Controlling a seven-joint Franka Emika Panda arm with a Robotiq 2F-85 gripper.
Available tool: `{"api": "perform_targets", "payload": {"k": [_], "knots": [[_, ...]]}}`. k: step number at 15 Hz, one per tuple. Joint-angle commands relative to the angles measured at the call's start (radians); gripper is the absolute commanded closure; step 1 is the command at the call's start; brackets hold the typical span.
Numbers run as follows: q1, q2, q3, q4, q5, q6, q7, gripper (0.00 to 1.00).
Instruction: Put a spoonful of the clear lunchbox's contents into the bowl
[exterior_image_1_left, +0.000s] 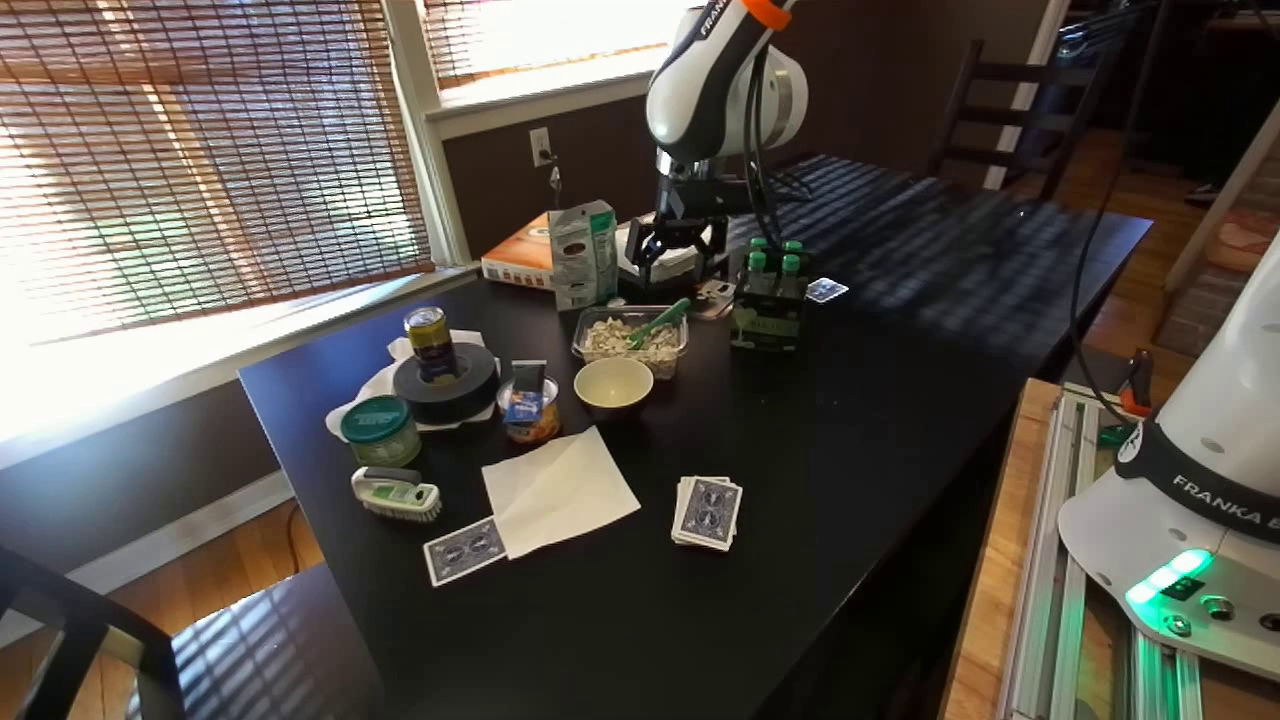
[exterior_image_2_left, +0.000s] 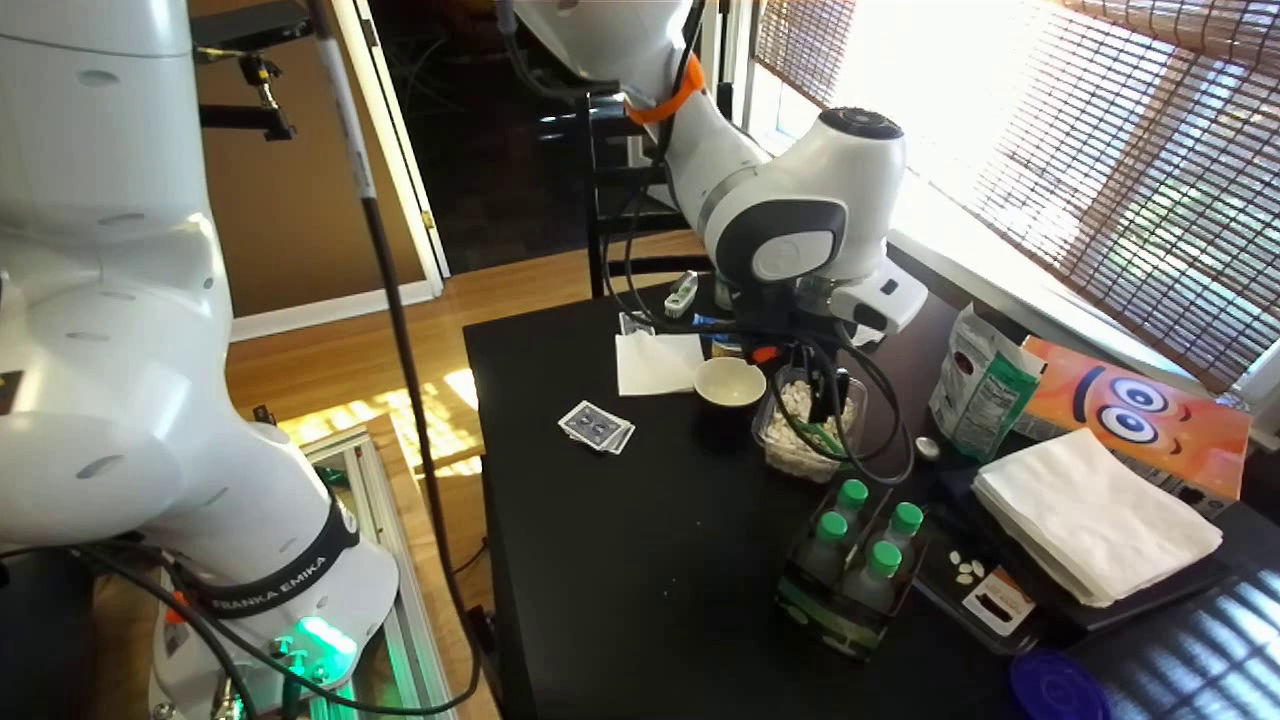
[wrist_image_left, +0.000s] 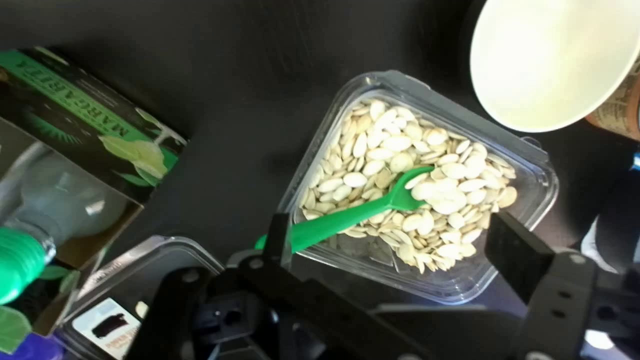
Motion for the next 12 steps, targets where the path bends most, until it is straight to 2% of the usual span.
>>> {"api": "perform_targets", "payload": {"k": [1, 5, 8, 9, 10, 12], "knots": [[-0.093, 0.134, 0.067, 0.201, 0.104, -0.071, -0.208, 0.00], [-0.215, 0.296, 0.124, 0.425, 0.143, -0.139, -0.450, 0.00], [-0.323, 0.418, 0.189, 0.583, 0.174, -0.265, -0.643, 0.00], [-0.320, 0.454, 0.173, 0.634, 0.166, -0.327, -0.616, 0.00], [-0.286, 0.354, 0.145, 0.494, 0.150, -0.235, -0.579, 0.00], [-0.312, 0.417, 0.149, 0.571, 0.151, -0.290, -0.603, 0.00]]}}
